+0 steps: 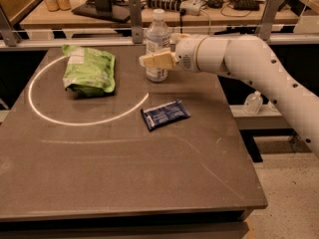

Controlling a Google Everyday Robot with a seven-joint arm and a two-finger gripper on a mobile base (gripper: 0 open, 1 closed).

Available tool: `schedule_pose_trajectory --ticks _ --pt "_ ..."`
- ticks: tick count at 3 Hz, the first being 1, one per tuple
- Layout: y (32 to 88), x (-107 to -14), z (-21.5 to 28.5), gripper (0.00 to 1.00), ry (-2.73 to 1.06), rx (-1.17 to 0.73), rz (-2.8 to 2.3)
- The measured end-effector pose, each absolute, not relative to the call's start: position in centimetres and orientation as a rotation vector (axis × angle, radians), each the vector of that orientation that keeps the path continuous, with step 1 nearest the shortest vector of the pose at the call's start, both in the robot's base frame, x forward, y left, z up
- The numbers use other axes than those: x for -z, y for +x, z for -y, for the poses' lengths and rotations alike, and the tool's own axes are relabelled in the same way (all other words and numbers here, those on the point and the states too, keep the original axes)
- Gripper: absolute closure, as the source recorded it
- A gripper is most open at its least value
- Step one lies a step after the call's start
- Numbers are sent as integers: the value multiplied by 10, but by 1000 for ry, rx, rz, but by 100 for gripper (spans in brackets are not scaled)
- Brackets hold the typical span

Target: Place blue plastic bottle upright

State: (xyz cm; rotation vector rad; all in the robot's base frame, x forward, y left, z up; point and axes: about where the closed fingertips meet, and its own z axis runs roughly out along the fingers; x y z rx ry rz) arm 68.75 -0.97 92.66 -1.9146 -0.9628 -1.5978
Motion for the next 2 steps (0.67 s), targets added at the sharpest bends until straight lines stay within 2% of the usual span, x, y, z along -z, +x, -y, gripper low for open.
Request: schedule_pose_trajectory --ticks 1,2 --pt "689 -923 33 0 -2014 1628 900" --pt "691 -926 84 0 -2180 1702 794"
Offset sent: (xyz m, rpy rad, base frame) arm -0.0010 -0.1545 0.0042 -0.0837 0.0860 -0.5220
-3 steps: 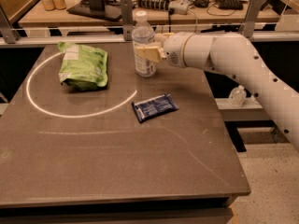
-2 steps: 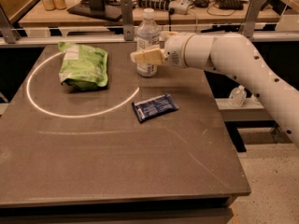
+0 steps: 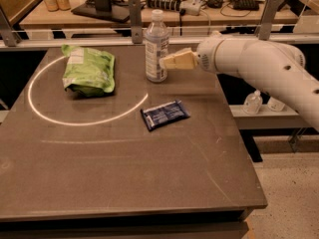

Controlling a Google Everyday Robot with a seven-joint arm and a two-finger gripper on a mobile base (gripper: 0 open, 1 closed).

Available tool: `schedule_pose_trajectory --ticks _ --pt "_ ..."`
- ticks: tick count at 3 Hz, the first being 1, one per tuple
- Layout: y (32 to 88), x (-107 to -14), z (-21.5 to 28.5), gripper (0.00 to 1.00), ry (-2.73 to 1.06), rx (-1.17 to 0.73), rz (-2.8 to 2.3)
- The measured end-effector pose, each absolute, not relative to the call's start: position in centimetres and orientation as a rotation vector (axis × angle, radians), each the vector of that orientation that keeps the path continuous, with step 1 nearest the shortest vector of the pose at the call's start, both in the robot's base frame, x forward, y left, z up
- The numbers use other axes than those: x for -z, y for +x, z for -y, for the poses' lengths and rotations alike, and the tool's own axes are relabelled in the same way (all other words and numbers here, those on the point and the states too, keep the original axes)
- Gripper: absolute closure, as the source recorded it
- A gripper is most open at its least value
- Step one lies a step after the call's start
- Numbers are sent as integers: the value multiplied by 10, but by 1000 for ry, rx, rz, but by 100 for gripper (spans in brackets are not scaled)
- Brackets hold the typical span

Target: Place blue plastic bottle upright

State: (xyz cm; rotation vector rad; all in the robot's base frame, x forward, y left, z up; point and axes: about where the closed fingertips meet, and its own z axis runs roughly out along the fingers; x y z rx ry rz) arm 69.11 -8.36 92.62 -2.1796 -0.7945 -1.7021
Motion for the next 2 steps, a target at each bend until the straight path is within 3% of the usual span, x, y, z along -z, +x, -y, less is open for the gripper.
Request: schedule_pose_trajectory --ticks 1,2 --pt "683 -953 87 0 -2270 1830 874" --pt "682 -972 125 0 -2357 1914 874"
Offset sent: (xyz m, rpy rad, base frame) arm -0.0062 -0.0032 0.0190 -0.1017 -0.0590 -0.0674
